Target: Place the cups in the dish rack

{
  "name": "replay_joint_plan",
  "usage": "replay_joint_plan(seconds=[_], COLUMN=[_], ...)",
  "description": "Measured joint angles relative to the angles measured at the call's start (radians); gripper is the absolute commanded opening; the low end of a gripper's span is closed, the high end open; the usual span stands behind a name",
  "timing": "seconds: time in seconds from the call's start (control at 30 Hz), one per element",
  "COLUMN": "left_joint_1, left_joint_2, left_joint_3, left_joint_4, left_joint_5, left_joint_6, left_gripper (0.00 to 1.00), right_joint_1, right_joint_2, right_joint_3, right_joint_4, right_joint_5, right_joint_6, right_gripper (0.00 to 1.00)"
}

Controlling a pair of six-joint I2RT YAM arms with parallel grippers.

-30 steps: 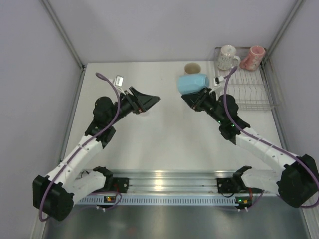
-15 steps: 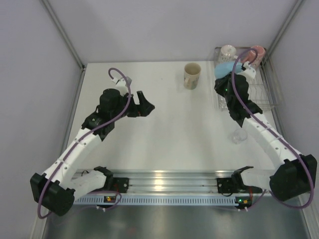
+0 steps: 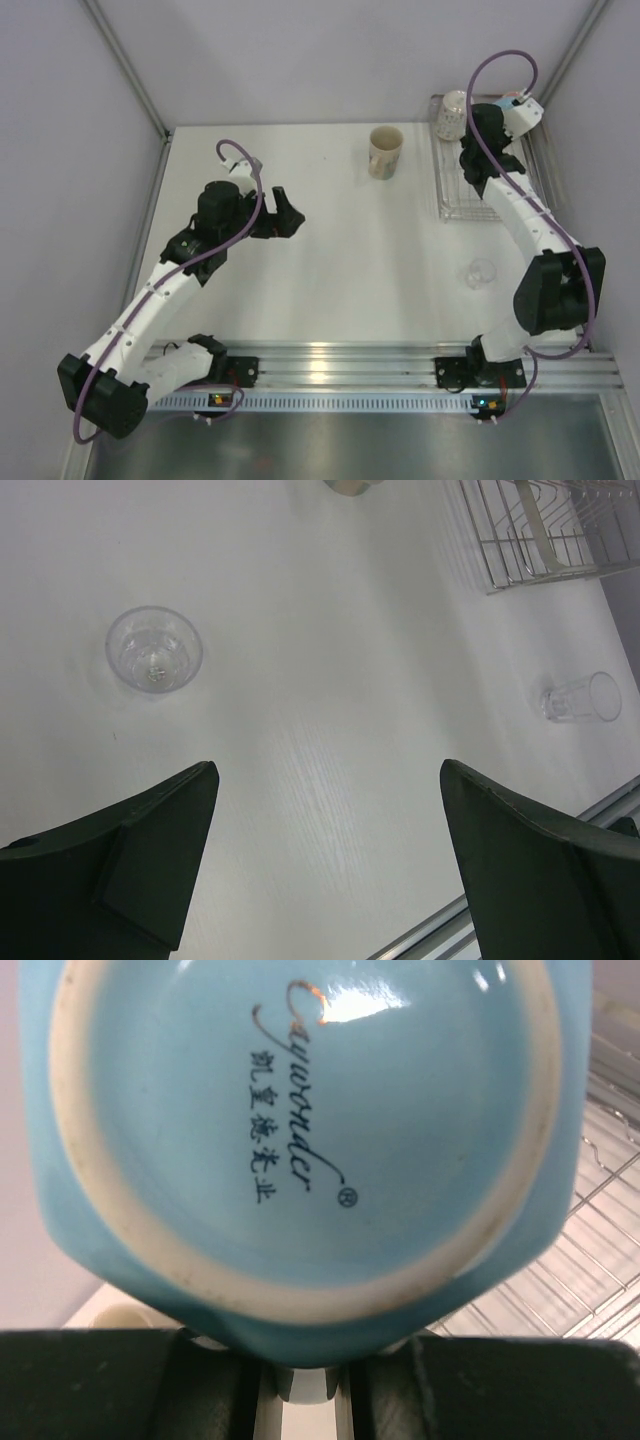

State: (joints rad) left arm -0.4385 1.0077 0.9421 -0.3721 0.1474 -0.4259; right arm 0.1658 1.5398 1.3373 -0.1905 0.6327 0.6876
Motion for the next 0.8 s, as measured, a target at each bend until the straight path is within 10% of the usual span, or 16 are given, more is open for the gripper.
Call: replay_joint_plan(seconds=[0.8], left_joint_1=[0.000], left_joint_2=[0.018], left_joint_3=[0.000], left_joint_4=[-0.004], left_joint_5=[0.005], left_joint_6=[0.002], left_gripper=[0.98], right_joint_1=[-0.181], right_joint_2=[0.560], right_joint_3=[0.473], right_joint_4=[-0.084], right_joint_5=[0.141], right_joint_6=[0.166], right_gripper=[0.00])
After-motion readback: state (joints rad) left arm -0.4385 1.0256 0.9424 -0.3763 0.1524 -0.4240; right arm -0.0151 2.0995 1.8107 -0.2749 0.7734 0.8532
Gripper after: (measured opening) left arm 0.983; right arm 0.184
